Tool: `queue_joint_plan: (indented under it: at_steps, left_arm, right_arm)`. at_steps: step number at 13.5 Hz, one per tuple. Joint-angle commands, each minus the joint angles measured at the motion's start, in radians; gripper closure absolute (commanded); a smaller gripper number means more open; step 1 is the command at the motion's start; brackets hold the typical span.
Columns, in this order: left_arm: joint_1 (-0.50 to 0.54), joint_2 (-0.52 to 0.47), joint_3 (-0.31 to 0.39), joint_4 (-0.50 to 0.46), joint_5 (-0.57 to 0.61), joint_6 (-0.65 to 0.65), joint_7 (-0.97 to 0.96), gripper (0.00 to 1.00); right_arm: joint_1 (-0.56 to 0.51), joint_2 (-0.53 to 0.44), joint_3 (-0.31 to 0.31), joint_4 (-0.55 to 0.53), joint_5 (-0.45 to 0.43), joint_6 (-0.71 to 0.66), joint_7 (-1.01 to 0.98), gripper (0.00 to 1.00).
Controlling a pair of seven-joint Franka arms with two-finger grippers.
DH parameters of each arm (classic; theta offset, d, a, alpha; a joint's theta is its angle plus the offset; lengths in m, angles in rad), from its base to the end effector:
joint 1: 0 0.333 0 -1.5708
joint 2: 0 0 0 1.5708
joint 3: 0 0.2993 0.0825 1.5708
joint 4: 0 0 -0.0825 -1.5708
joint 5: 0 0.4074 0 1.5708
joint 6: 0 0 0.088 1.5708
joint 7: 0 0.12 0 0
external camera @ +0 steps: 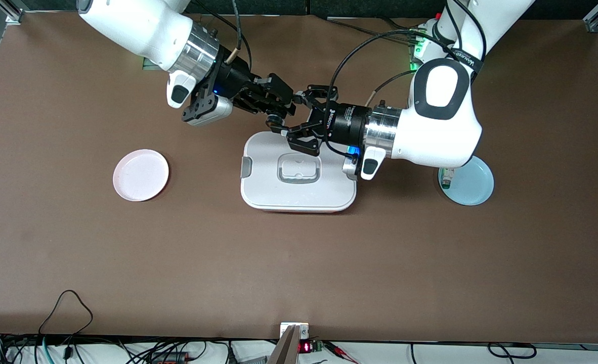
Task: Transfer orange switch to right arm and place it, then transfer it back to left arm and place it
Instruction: 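Grasp the switch with the right gripper while the left gripper releases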
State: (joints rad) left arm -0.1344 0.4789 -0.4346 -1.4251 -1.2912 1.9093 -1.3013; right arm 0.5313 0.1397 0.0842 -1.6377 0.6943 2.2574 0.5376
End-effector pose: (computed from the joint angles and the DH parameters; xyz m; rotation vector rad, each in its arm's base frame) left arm 0.6026 -0.4097 0.4845 1.5542 1.1506 -1.2996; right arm 0.5386 0.4060 0.5582 -2.3369 0.2880 -0.0428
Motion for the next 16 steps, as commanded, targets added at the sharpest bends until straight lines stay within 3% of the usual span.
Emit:
queue_joint_plan:
  at_steps: [1,6,10,13,16]
  left_arm:
    - [0.004,0.021,0.004,0.02,-0.023,-0.012,-0.009,0.0]
    - [0.004,0.02,0.004,0.02,-0.017,-0.012,-0.009,0.0]
    - [0.006,0.017,0.01,0.02,0.016,-0.013,0.007,0.0]
    - [-0.001,-0.035,-0.015,0.02,0.293,-0.022,0.087,0.0]
    - [-0.004,-0.088,-0.024,0.015,0.529,-0.117,0.281,0.0]
  right_arm:
    - [-0.033,-0.003,-0.009,0.042,0.007,-0.018,0.042,1.0]
    - [-0.098,-0.002,-0.009,0.078,0.004,-0.12,0.05,1.0]
    - [-0.253,0.017,-0.014,0.146,-0.003,-0.309,-0.025,1.0]
    - [-0.37,0.029,-0.015,0.167,-0.019,-0.447,-0.135,1.0]
    - [-0.424,0.04,-0.017,0.179,-0.161,-0.507,-0.237,1.0]
